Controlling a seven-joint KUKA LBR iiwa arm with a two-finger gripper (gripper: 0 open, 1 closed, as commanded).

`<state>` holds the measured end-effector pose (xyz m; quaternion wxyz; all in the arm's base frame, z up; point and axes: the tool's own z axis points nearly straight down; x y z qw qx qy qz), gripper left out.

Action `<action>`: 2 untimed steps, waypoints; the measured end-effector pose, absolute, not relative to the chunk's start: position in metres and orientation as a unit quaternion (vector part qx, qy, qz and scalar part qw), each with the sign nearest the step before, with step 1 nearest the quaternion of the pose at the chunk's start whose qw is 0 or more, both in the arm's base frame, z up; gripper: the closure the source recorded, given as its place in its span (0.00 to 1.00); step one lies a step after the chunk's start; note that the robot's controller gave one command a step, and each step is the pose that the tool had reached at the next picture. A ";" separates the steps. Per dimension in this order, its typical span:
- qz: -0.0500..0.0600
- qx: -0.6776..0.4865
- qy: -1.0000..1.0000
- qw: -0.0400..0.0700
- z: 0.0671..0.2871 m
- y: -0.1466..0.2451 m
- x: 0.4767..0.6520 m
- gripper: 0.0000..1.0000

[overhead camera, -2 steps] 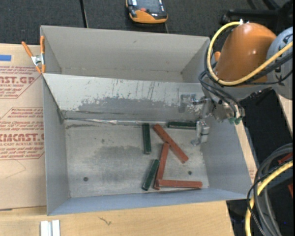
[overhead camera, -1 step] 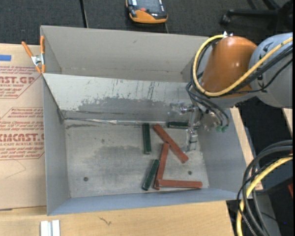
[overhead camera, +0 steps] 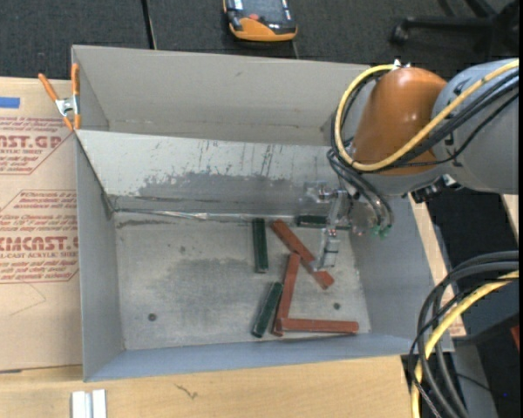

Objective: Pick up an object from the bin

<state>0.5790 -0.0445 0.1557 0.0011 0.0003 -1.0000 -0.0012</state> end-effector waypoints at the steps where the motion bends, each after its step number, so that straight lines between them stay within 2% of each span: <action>1: 0.000 0.148 -0.989 -0.002 0.136 -0.060 0.569 0.00; 2: 0.000 0.209 -0.978 -0.001 0.115 -0.054 0.561 0.00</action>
Offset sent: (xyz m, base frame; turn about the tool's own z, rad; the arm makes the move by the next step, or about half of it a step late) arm -0.0323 0.0134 -0.0737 0.0768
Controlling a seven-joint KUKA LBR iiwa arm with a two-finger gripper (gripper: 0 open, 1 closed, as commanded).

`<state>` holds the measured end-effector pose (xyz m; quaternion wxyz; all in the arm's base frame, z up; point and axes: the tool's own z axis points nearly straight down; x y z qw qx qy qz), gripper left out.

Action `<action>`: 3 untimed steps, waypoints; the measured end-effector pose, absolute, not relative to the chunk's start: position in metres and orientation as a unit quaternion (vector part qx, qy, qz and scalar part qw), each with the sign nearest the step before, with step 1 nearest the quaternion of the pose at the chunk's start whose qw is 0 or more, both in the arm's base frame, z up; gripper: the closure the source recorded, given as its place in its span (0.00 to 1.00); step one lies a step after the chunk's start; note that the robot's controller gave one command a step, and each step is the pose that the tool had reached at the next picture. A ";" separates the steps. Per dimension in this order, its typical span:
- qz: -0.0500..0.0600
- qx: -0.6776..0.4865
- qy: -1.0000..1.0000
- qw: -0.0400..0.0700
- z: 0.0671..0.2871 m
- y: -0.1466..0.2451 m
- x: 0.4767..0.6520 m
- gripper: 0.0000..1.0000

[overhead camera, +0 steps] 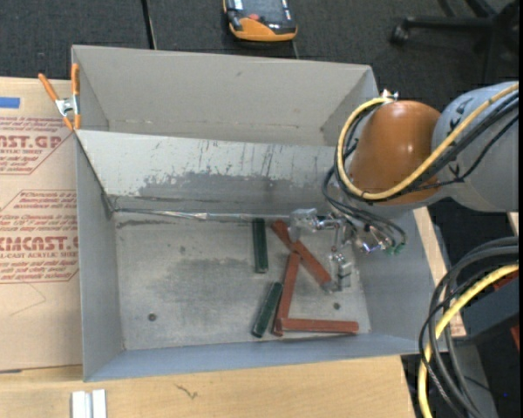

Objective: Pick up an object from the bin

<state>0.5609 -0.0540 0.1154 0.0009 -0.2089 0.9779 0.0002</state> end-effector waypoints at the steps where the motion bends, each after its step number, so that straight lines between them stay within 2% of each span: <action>1: 0.001 -0.067 0.998 0.000 0.148 -0.066 0.563 0.00; 2: 0.000 -0.177 0.984 0.002 0.130 -0.041 0.556 0.00; 3: 0.002 -0.265 0.964 -0.003 0.164 -0.041 0.554 0.00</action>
Offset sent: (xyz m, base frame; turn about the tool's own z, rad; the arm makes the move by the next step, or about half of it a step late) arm -0.0206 0.0654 -0.0370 -0.4054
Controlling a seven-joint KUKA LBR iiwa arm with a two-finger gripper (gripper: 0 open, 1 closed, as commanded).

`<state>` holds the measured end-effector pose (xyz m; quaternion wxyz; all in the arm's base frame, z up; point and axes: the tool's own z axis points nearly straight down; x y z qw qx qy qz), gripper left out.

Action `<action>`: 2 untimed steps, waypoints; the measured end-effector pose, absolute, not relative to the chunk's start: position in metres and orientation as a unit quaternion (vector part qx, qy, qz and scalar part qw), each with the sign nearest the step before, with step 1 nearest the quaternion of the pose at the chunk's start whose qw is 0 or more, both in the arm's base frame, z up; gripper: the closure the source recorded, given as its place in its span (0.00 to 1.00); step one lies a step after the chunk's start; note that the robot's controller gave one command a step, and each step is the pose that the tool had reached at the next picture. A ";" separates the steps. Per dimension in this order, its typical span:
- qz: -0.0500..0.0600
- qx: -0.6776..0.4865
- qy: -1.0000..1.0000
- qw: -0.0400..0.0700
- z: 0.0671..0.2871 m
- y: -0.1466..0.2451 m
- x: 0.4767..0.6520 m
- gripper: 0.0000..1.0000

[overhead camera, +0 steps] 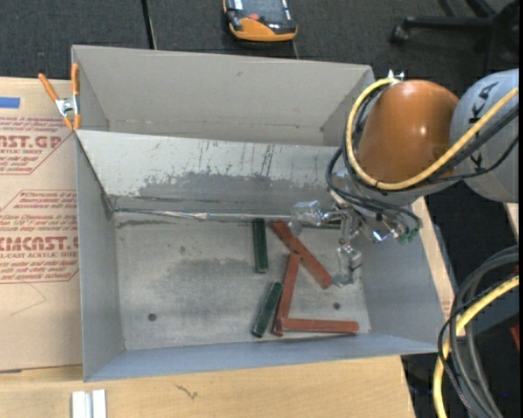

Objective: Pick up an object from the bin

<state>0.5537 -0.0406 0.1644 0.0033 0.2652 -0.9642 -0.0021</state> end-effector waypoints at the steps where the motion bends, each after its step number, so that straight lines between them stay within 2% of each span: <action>1: 0.002 0.249 -0.968 -0.008 0.168 -0.045 0.564 0.00; 2: -0.003 0.351 -0.936 0.003 0.190 -0.051 0.536 0.00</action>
Offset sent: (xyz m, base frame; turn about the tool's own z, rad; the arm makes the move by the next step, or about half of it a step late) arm -0.0330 -0.0188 0.0723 -0.3022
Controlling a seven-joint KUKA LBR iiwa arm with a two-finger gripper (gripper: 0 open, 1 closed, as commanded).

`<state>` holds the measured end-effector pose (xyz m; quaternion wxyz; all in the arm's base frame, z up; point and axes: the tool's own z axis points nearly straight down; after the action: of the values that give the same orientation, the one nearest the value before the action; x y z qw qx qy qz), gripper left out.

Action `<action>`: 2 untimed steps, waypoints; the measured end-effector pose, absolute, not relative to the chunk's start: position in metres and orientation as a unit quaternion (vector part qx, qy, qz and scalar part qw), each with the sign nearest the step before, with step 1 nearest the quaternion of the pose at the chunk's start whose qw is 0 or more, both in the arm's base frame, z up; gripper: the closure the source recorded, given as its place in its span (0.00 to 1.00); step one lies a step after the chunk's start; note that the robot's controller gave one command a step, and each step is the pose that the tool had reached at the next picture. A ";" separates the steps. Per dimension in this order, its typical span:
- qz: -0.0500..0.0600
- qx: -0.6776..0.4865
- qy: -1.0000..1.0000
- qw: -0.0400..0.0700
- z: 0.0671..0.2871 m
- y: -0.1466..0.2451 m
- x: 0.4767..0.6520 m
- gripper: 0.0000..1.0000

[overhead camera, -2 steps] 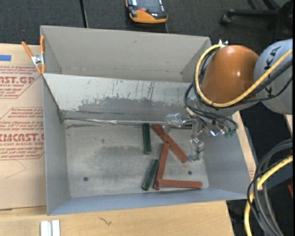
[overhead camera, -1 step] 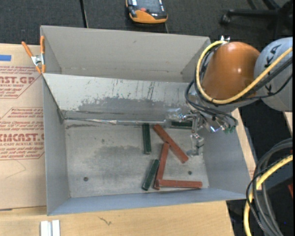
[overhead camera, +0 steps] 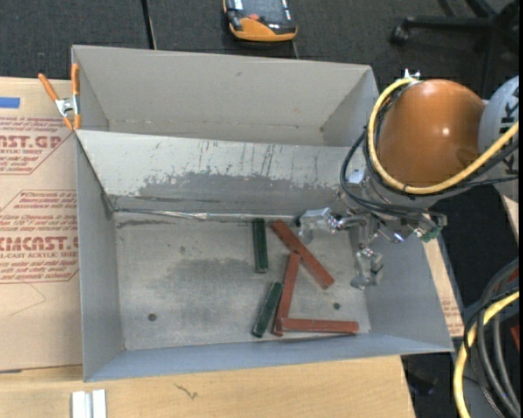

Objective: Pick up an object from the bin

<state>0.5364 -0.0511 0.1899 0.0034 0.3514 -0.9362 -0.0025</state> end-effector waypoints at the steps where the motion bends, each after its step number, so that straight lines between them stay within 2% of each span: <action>1: 0.002 0.393 -0.920 -0.005 0.206 -0.042 0.557 0.00; 2: -0.001 0.444 -0.896 -0.001 0.189 -0.045 0.551 0.00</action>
Offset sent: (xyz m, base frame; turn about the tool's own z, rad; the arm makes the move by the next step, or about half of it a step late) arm 0.0059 -0.0030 -0.0035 -0.3422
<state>0.5514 -0.0454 0.1890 -0.0008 0.4440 -0.8960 -0.0006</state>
